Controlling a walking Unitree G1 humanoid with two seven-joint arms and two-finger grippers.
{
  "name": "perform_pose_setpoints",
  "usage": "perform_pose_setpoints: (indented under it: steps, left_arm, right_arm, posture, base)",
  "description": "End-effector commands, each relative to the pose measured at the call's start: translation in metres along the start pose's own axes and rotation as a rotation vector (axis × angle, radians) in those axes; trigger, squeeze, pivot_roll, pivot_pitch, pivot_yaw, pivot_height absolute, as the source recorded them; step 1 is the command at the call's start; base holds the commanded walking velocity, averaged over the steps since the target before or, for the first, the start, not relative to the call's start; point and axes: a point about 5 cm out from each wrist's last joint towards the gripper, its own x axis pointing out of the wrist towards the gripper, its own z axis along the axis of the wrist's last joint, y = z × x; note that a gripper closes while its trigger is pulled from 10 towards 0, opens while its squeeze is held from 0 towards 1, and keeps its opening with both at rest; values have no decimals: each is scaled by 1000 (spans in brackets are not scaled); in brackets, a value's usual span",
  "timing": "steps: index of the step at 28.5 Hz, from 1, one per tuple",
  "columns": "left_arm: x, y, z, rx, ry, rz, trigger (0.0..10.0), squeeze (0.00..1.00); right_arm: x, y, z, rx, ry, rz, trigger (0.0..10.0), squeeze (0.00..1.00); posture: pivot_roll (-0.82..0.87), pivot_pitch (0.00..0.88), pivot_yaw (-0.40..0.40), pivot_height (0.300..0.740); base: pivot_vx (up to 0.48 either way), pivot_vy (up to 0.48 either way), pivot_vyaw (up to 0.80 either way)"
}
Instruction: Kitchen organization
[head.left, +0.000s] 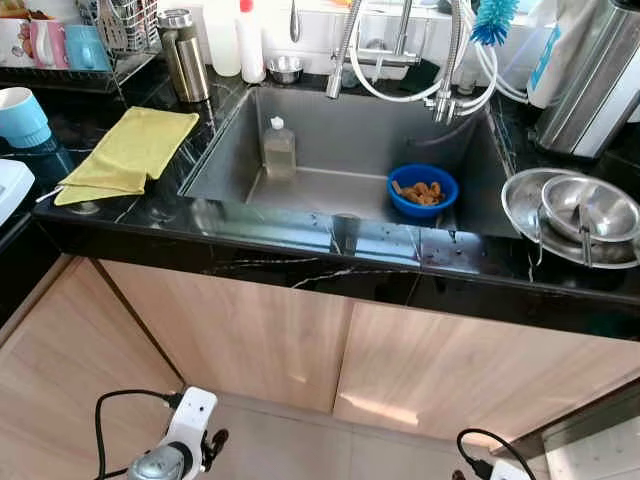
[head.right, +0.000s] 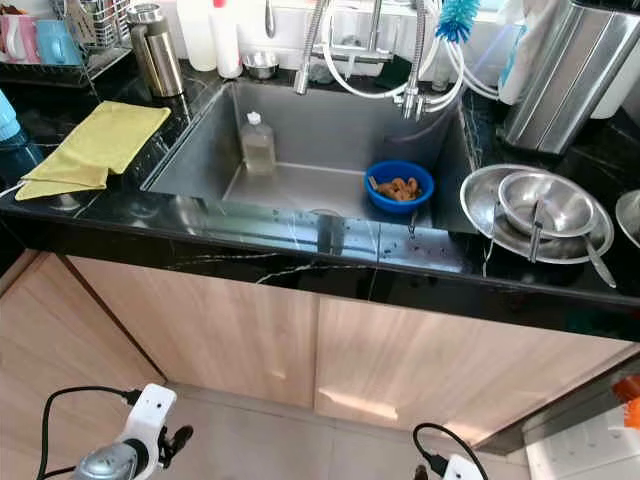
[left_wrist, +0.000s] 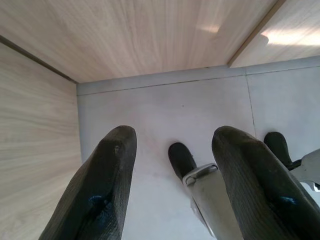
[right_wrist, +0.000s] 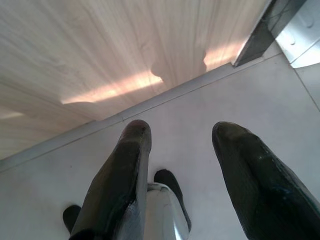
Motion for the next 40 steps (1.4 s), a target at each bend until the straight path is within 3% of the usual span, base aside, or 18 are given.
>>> perform_pose_setpoints:
  steps: [1,9,14,21,34,40]
  left_arm:
    - [-2,2,-5,6,10,-2,10000,0]
    - [-1,-7,-9,-47,15,-1,10000,0]
    - [2,-23,-10,-97,17,-14,10000,0]
    - [5,-31,-8,-128,9,-1,10000,0]
    - [3,-20,-3,-108,-24,36,10000,0]
    - [-1,-13,-7,-149,-62,63,10000,0]
  right_arm:
    - [-1,-3,0,-12,-9,-17,10000,0]
    - [-1,-12,0,-52,14,-39,10000,0]
    - [1,-26,6,-91,15,-57,10000,0]
    - [3,-31,13,-117,5,-49,10000,0]
    - [4,-19,14,-89,-26,-38,10000,0]
    - [0,-17,10,-74,-64,-46,10000,0]
  posture:
    - [97,119,0,740]
    - [61,93,-53,740]
    - [68,51,-125,740]
    - [95,15,-142,740]
    - [120,0,-91,740]
    - [128,18,-86,740]
  base:
    - [0,0,0]
    - [0,0,0]
    - [0,0,0]
    - [0,0,0]
    - [0,0,0]
    - [0,0,0]
